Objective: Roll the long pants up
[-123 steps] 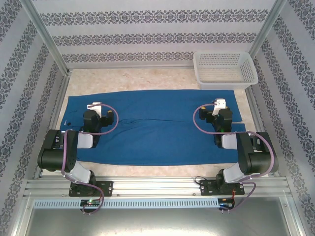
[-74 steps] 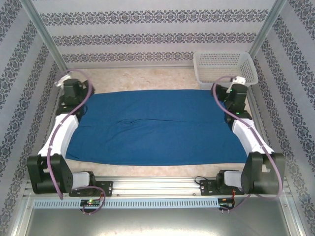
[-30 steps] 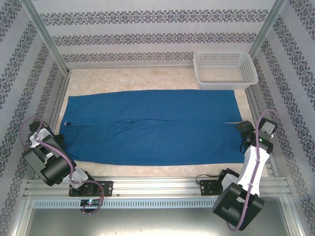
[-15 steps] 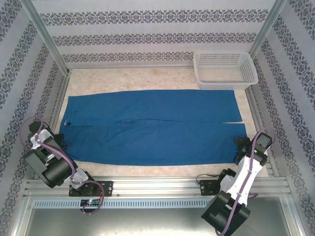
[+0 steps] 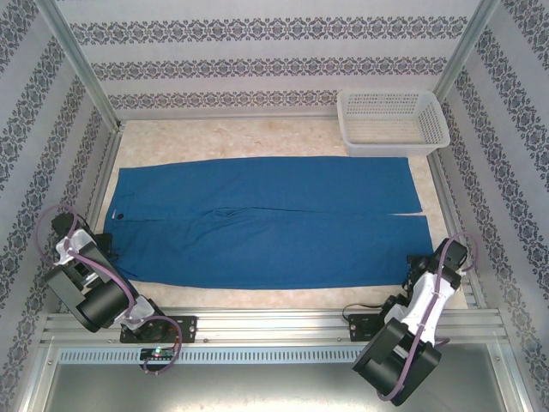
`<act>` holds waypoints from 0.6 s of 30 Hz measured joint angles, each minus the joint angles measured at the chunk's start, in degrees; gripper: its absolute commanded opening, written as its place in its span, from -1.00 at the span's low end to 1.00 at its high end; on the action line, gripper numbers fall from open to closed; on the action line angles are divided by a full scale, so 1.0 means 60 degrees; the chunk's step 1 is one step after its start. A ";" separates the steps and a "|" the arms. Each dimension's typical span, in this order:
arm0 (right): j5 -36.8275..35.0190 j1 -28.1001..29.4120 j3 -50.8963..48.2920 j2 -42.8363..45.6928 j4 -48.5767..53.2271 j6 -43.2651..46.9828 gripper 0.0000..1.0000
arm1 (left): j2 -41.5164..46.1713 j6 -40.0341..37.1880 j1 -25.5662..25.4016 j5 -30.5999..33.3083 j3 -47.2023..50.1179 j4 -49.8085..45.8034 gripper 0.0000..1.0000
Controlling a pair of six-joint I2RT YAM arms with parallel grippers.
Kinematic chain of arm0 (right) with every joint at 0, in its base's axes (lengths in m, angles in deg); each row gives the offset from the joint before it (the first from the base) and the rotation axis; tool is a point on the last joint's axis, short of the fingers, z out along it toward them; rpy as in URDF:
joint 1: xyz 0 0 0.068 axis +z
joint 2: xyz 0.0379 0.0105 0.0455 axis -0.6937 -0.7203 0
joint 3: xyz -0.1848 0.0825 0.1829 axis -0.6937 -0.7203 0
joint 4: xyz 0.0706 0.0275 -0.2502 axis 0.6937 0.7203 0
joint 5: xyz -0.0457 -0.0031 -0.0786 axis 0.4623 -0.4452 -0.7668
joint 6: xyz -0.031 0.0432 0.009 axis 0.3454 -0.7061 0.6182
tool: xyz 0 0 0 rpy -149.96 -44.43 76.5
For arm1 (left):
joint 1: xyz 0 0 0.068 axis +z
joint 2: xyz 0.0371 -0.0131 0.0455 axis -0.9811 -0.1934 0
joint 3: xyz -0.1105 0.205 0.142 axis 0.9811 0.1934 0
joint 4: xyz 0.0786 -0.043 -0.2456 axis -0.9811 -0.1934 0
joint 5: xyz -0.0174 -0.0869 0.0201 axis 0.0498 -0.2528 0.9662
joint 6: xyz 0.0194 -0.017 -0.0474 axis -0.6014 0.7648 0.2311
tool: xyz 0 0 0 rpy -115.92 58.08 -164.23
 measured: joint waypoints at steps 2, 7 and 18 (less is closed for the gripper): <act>-0.0076 -0.0029 0.0106 -0.0306 0.0076 0.0120 -0.03 | -0.0004 0.0000 0.0000 0.0007 0.0036 0.0051 0.98; -0.0550 -0.0189 0.0182 -0.0714 0.0146 0.0419 -1.00 | -0.0087 0.0004 0.0000 0.0025 0.0076 0.0266 -0.75; -0.0113 -0.0178 0.1497 -0.1712 -0.0342 0.1716 -1.00 | 0.0004 -0.0018 0.0000 -0.0087 0.0000 -0.0106 -1.00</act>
